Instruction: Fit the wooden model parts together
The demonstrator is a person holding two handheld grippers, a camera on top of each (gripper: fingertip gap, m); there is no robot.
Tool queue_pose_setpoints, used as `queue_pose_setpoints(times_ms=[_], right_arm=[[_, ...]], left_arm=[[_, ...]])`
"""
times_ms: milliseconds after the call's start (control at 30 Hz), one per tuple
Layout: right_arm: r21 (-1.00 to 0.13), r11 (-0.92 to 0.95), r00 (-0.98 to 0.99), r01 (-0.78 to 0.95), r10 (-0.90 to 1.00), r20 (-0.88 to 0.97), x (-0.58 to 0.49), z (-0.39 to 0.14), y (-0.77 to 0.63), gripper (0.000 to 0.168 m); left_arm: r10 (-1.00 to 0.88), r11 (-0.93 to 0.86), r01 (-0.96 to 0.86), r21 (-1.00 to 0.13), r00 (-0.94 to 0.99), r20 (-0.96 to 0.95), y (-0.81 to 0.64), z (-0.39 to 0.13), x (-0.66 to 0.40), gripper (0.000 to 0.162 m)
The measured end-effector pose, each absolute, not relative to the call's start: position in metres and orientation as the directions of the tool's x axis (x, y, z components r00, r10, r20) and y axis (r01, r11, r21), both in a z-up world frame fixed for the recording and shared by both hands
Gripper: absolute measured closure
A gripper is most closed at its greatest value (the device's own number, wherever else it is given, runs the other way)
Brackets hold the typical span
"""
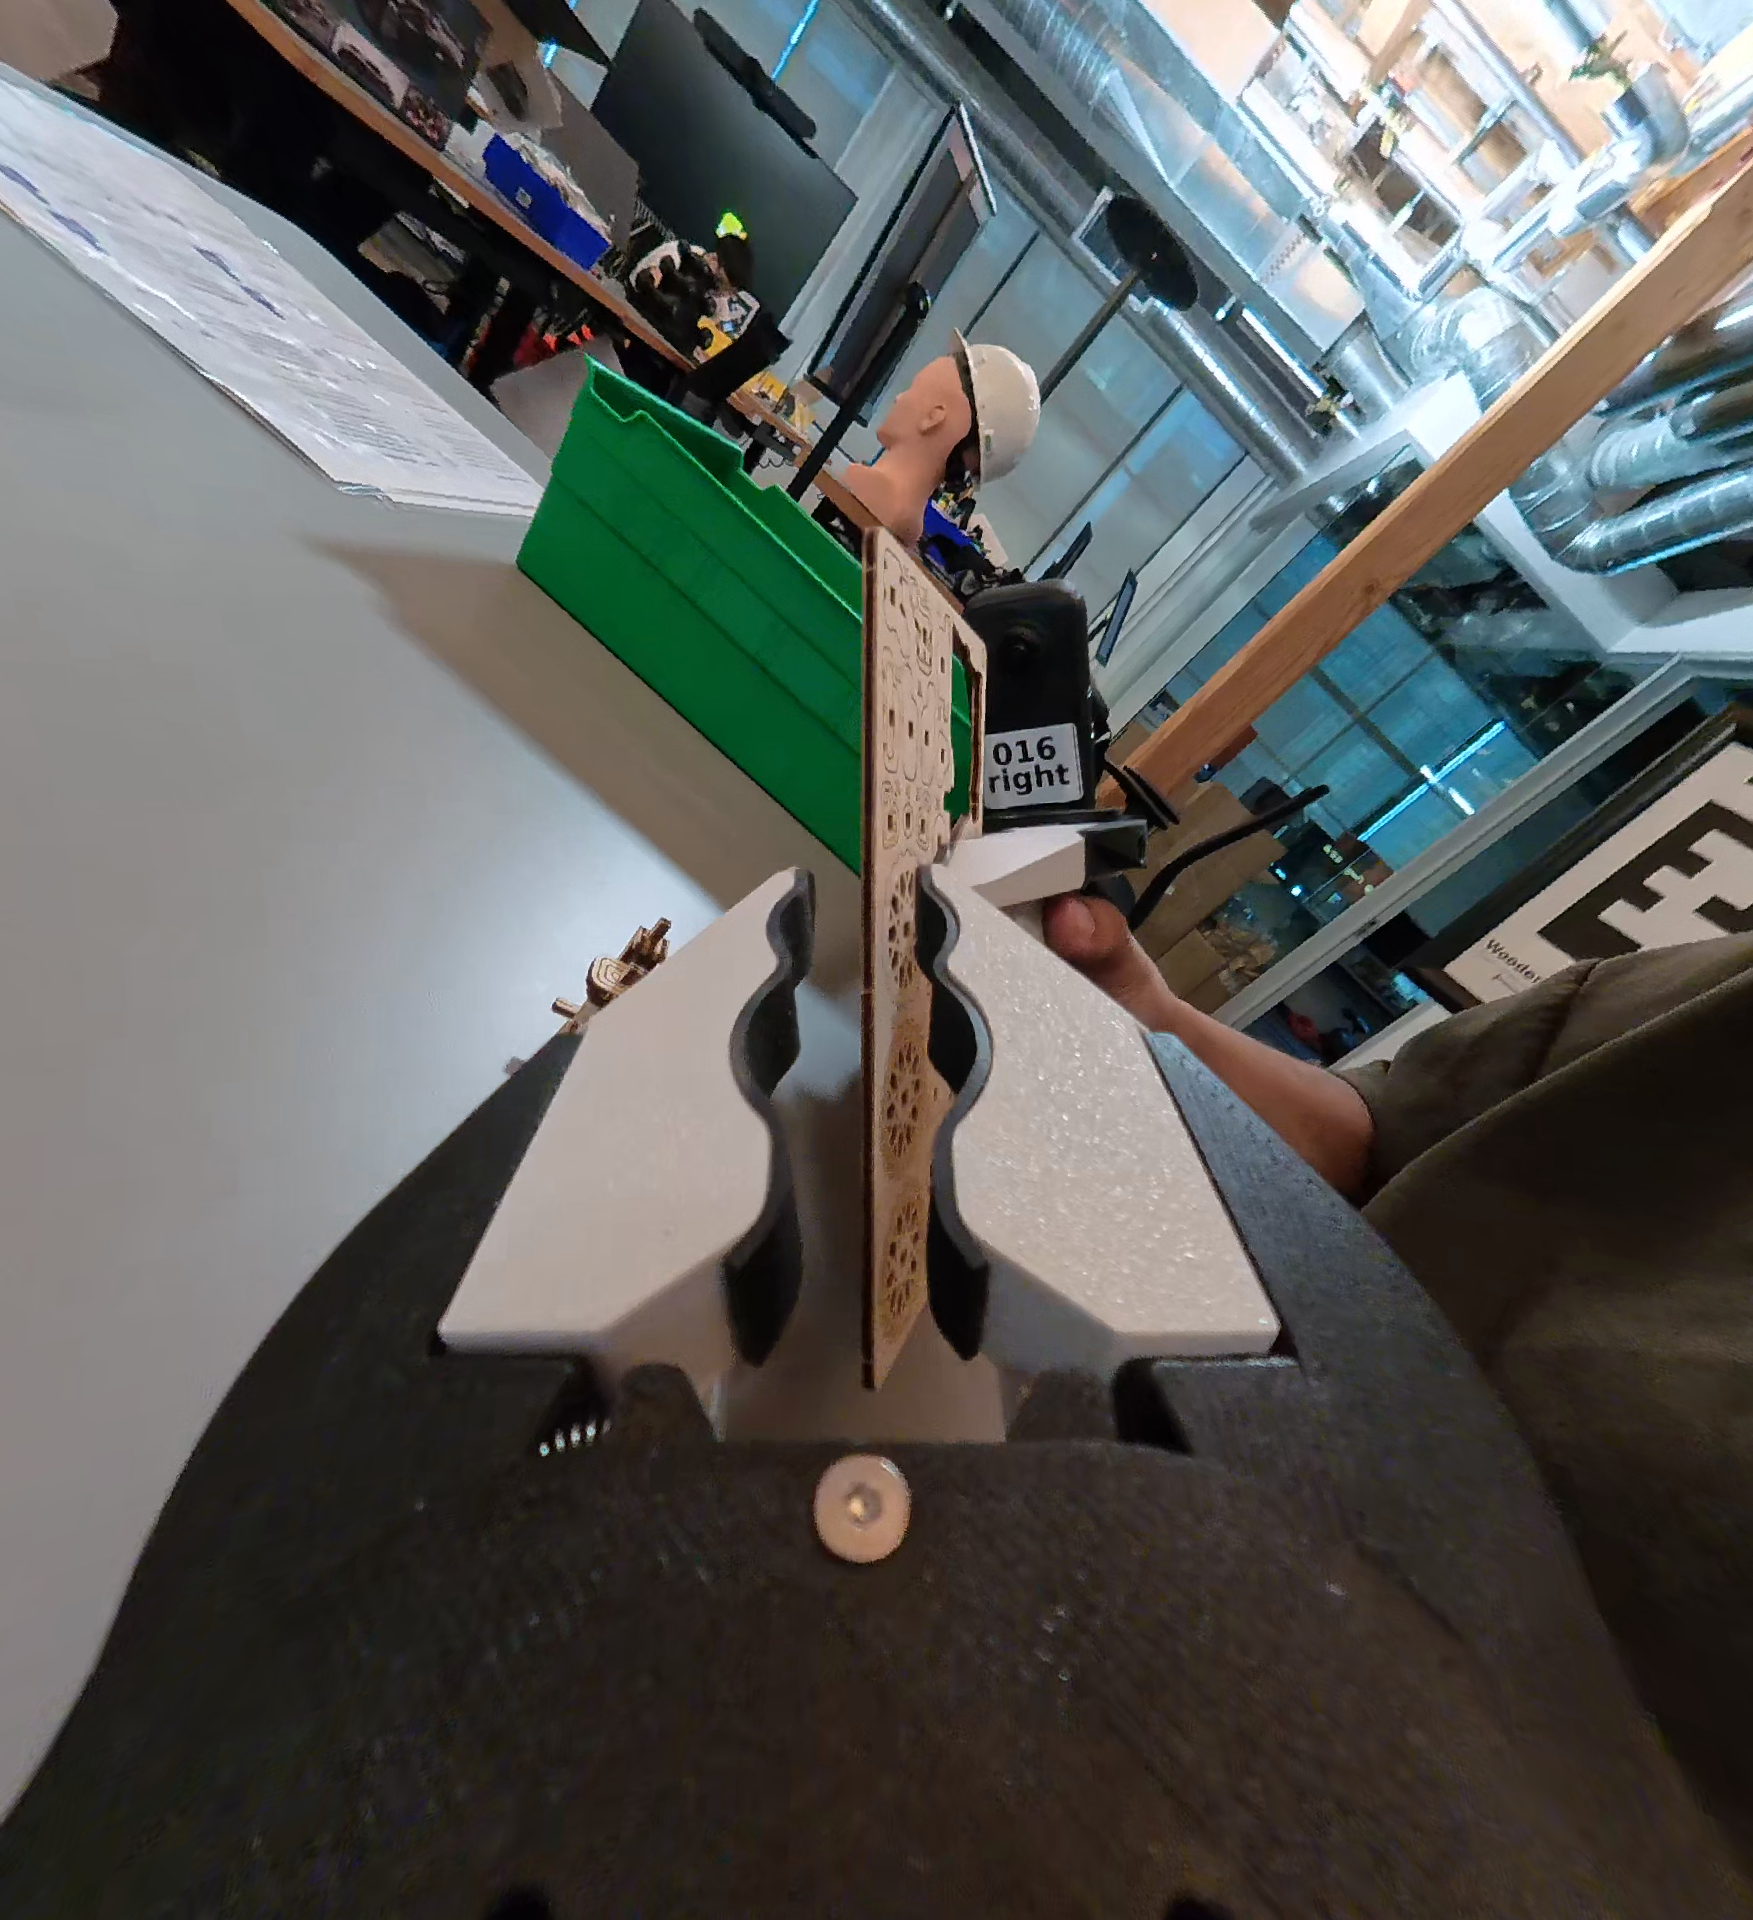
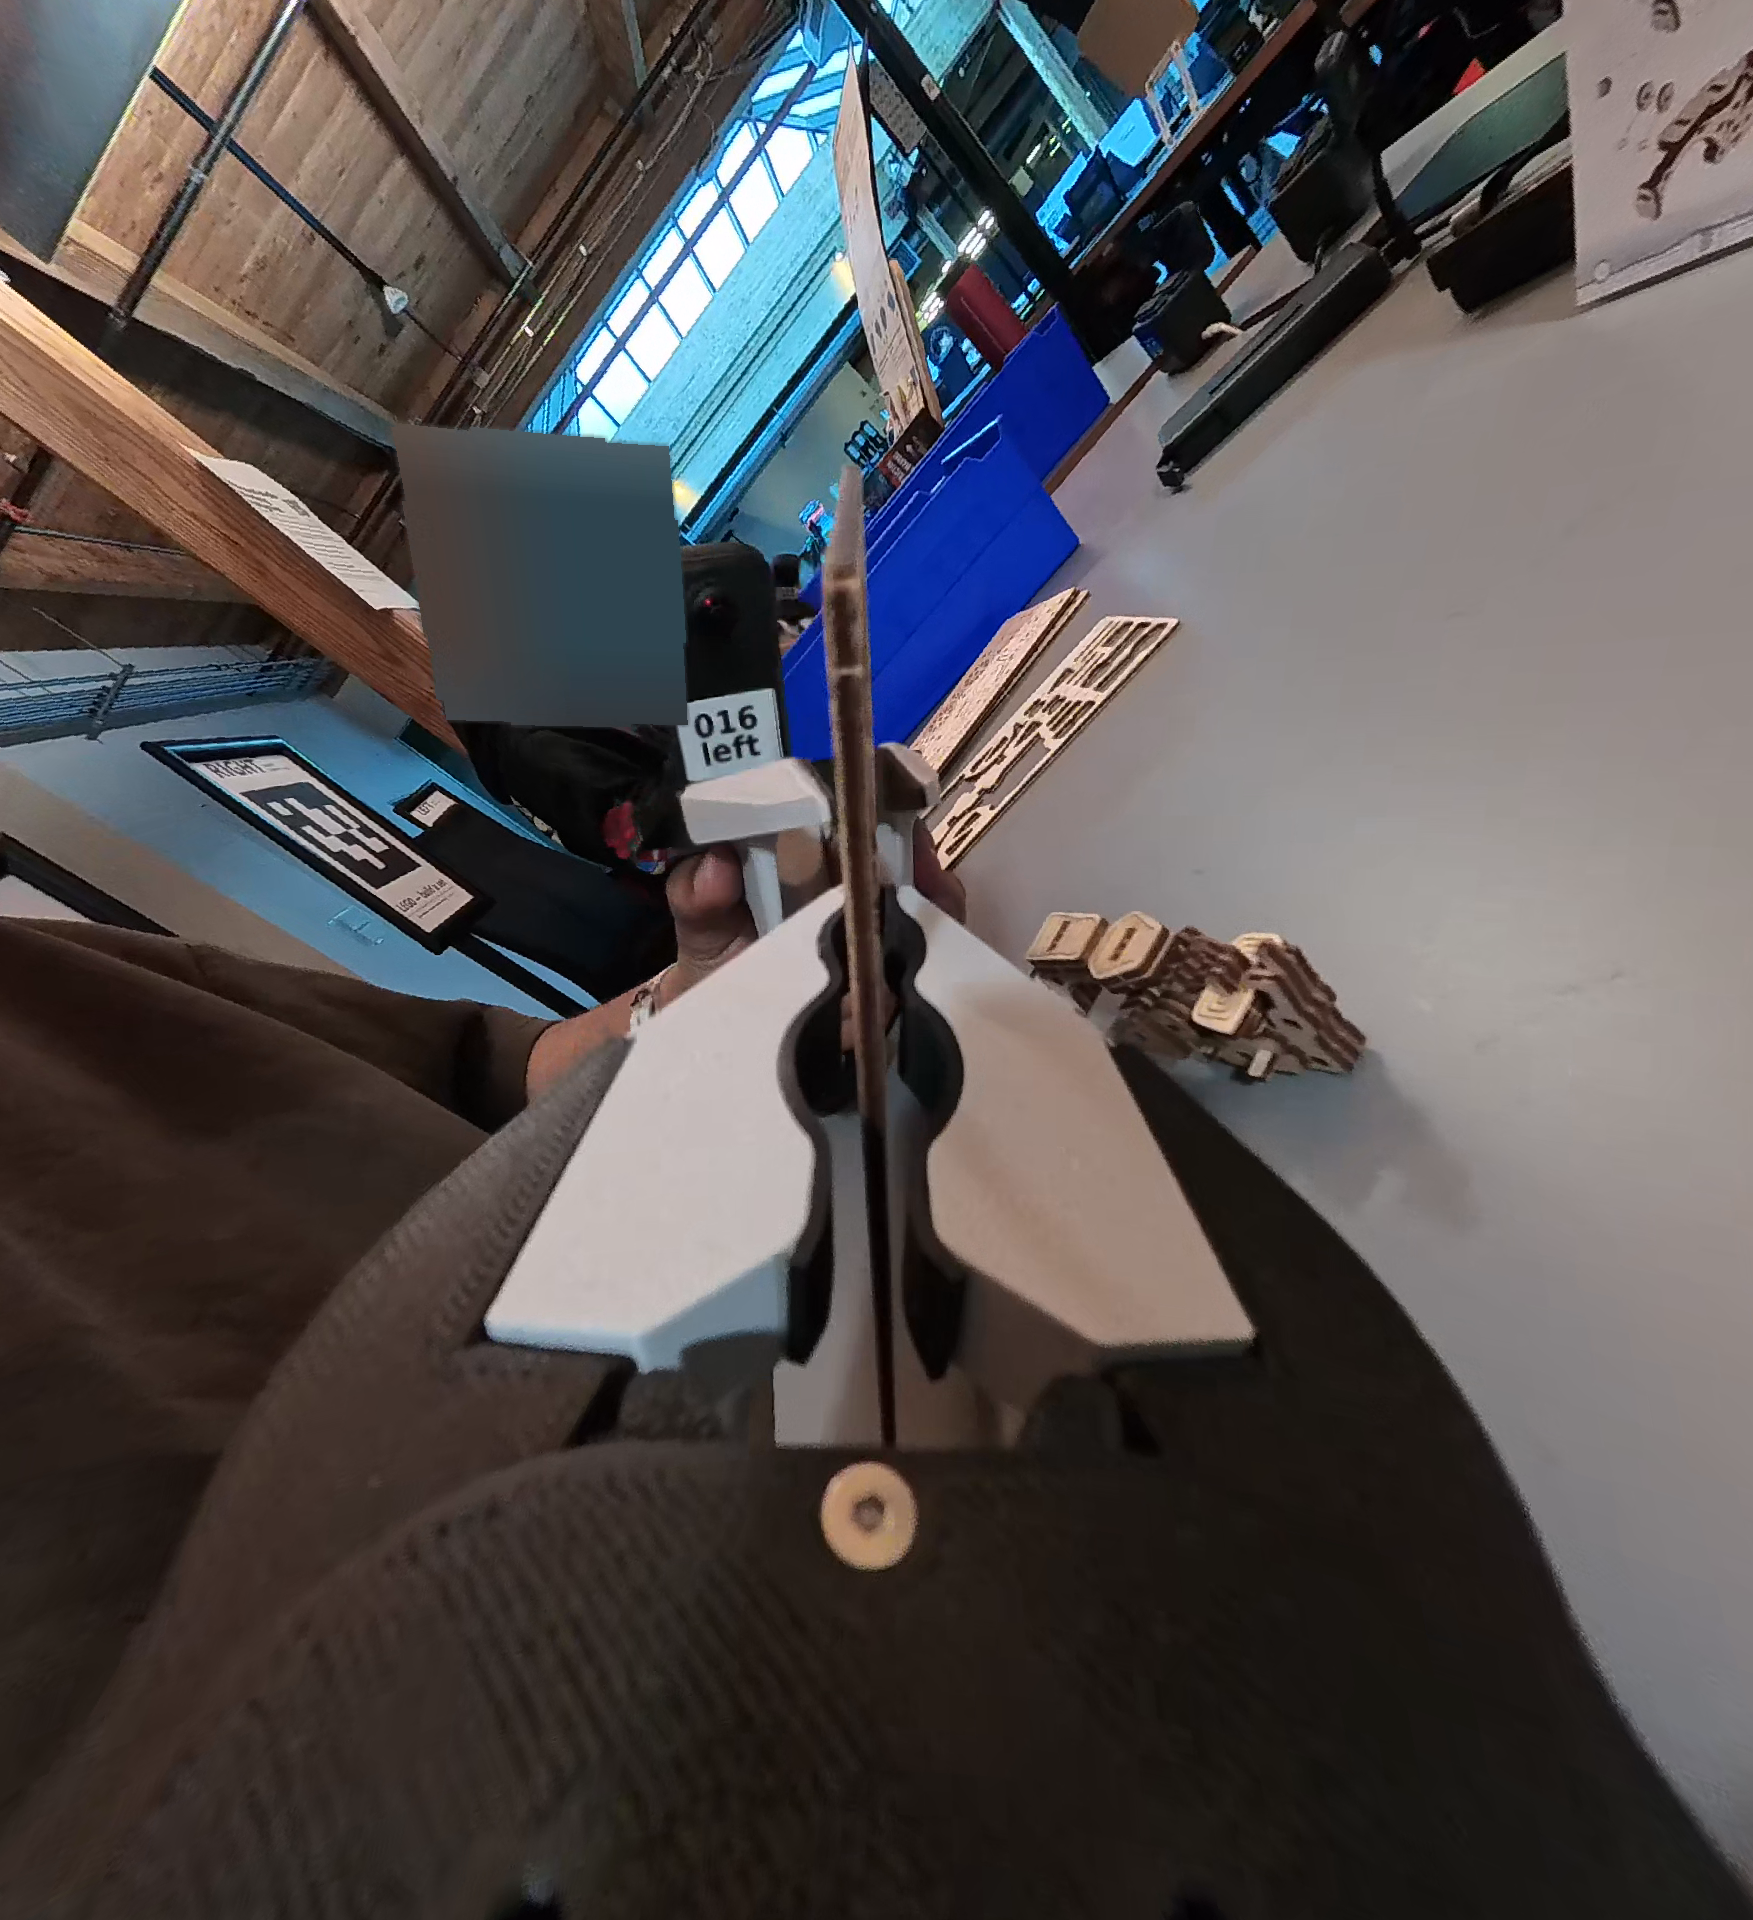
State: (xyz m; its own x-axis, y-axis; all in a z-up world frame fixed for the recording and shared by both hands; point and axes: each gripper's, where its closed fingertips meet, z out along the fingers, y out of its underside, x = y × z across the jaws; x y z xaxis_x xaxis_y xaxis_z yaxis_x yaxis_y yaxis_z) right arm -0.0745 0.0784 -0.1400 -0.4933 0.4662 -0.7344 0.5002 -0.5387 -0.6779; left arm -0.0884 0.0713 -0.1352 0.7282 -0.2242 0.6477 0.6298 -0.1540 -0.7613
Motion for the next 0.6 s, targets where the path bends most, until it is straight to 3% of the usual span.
queue_pose_setpoints(times_ms=[300,600], right_arm=[[-0.722,-0.466,-0.491,0.512,0.531,-0.691,-0.075,-0.149,0.071,0.167],[-0.813,-0.344,-0.484,0.47,0.67,-0.563,-0.078,-0.157,0.071,0.166]], left_arm=[[-0.207,-0.158,0.638,-0.754,0.725,0.657,0.072,-0.137,-0.091,0.155],[-0.11,-0.18,0.554,-0.813,0.81,0.576,0.075,-0.147,-0.096,0.155]])
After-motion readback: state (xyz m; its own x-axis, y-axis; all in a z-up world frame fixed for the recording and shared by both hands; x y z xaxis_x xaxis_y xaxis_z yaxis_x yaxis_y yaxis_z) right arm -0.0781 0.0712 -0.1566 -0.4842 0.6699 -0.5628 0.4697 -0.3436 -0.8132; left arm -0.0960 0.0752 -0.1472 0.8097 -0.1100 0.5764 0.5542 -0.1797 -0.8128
